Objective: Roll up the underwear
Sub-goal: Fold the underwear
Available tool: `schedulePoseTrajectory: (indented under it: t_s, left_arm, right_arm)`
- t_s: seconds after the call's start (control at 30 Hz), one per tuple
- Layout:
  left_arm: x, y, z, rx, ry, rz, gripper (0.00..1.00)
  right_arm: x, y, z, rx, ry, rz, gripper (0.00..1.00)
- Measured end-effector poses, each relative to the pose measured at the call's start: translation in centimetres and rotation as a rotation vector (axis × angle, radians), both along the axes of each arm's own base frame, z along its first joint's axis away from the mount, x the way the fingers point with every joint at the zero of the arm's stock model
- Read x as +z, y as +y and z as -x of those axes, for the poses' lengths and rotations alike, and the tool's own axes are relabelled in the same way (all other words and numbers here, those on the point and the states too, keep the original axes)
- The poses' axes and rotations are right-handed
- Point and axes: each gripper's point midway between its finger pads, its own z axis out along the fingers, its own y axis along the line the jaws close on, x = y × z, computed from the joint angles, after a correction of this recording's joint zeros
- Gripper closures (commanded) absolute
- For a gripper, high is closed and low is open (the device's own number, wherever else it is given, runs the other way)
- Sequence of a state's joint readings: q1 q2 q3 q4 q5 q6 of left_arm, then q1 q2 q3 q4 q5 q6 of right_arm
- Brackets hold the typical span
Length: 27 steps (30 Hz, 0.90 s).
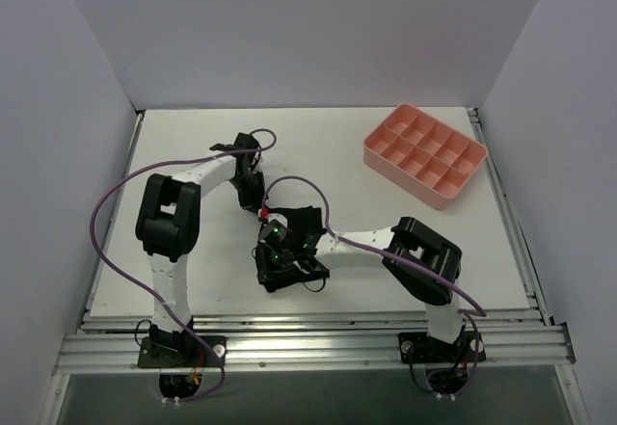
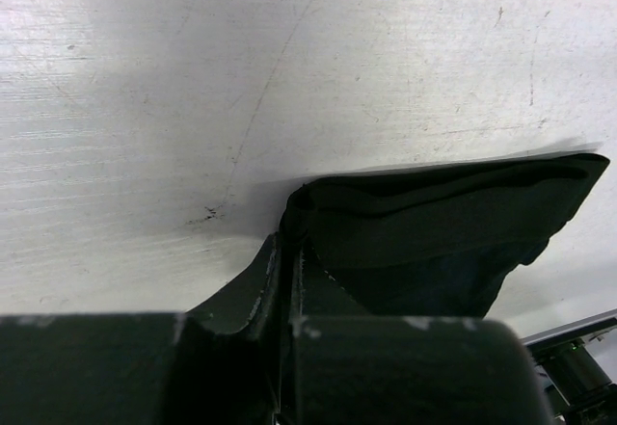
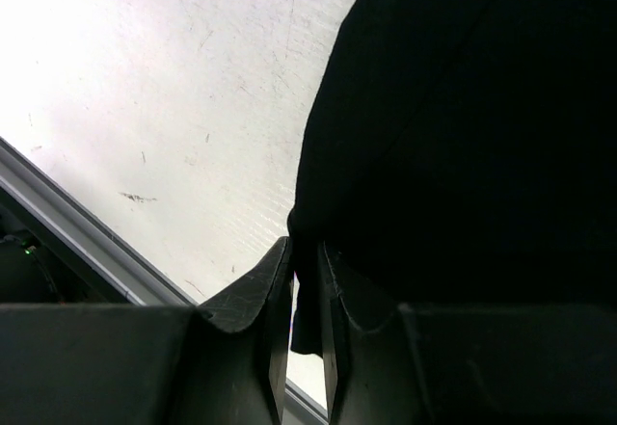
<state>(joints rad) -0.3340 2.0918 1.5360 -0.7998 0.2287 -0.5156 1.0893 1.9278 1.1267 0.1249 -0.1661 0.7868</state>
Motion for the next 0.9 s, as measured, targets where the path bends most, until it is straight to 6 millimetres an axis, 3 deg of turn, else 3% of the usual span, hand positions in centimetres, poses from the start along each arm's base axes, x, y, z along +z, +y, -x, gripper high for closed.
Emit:
schedulePoseTrajectory:
  t_s: [0.07,0.2,0.27,0.33,0.47,0.57,0.63,0.73,0.9]
  left_arm:
    - [0.1,0.1,0.0,0.001,0.002,-0.002,0.87]
    - [0.3,0.4,-0.1,0.002,0.005,-0.004,0.64]
    - [0.6,0.4,-0.2,0.005,0.000,-0.002,0.60]
    - [1.4,0.5,-0.5,0.008,-0.016,0.002,0.52]
    - [4.2,0.8,-1.0,0.021,-0.072,0.010,0.48]
    - [6.6,1.2,-1.3,0.033,-0.124,0.024,0.47]
    - [7.8,1.5,-1.1,0.040,-0.151,0.032,0.47]
    - [8.1,2.1,0.3,0.046,-0.149,0.034,0.47]
    - [7.1,2.8,4.4,0.056,-0.099,0.034,0.47]
  right_arm:
    - [0.1,0.0,0.0,-0.007,0.003,-0.004,0.87]
    - [0.3,-0.1,-0.2,-0.019,0.003,0.009,0.80]
    - [1.0,-0.2,-0.4,-0.028,-0.002,0.027,0.75]
    - [2.6,-0.2,-1.0,-0.045,-0.017,0.032,0.69]
    - [7.3,-0.7,-2.8,-0.092,-0.067,-0.008,0.60]
    - [10.1,-2.7,-5.0,-0.160,-0.095,-0.036,0.53]
    - [10.9,-5.0,-7.2,-0.223,-0.108,-0.035,0.51]
    - [9.9,-8.5,-10.1,-0.297,-0.106,0.011,0.51]
    - [6.6,-13.1,-14.0,-0.371,-0.070,0.112,0.47]
